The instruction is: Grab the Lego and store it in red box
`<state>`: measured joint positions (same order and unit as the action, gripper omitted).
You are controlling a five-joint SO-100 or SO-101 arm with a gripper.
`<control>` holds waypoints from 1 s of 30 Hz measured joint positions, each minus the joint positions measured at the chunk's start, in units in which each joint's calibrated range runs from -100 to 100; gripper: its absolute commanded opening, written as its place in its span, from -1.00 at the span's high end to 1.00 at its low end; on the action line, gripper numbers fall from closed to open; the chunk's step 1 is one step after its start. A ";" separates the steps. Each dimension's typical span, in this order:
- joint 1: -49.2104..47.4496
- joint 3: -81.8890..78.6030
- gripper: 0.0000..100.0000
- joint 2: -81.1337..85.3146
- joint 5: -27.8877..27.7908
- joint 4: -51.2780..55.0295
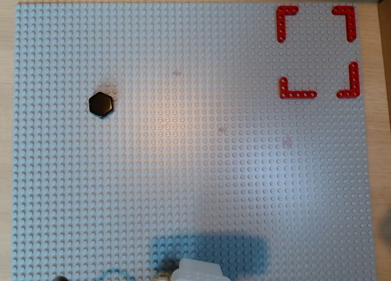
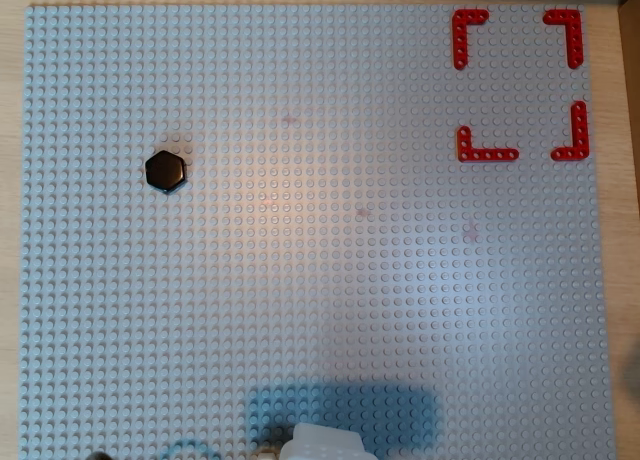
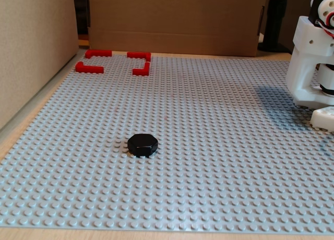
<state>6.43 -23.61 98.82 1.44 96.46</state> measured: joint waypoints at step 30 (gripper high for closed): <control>-22.90 -0.27 0.82 -59.09 -12.26 -10.97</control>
<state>-16.47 -23.88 39.73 -10.82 85.49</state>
